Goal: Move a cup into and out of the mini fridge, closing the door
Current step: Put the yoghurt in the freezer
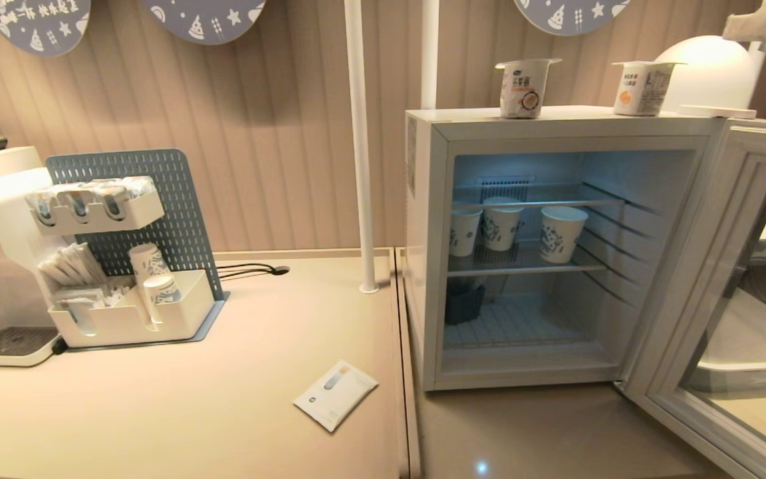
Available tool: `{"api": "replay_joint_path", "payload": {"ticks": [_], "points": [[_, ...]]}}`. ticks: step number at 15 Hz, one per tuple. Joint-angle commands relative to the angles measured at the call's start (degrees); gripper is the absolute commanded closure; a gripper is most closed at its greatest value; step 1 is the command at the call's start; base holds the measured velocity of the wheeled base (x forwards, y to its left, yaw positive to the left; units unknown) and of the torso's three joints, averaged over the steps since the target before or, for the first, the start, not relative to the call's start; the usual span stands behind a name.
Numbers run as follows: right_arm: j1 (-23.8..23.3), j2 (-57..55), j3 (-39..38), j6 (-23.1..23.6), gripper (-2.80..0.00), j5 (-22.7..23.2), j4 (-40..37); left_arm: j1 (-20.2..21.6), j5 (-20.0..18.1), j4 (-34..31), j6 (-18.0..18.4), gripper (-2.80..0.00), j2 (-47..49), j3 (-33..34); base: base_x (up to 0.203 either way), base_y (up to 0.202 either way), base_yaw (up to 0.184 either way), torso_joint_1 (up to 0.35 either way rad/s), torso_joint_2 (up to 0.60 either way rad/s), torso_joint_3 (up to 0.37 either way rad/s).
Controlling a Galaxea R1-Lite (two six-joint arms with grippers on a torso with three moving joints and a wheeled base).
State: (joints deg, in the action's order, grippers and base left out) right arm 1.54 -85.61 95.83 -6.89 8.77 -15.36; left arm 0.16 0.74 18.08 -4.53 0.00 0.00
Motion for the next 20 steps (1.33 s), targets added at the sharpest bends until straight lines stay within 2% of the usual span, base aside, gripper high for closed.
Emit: {"api": "replay_joint_path", "payload": {"ticks": [1, 12, 20], "points": [[0.04, -5.84, 2.92, -0.12, -2.8, 0.1, -0.22, 0.04, 0.05, 0.12, -0.04, 0.0, 0.0, 2.29, 0.0, 0.0, 0.0, 0.0, 0.0, 0.0], [0.05, -16.17, 12.49, 0.0, -2.8, 0.03, 0.66, 0.02, -0.04, 0.12, -0.91, 0.0, 0.0, 2.29, 0.0, 0.0, 0.0, 0.0, 0.0, 0.0], [0.05, -19.32, 12.63, 0.12, -2.8, -0.15, 3.2, 0.02, -0.04, 0.12, -1.35, 0.0, 0.08, 2.29, 0.0, 0.0, 0.0, 0.0, 0.0, 0.0]]}}
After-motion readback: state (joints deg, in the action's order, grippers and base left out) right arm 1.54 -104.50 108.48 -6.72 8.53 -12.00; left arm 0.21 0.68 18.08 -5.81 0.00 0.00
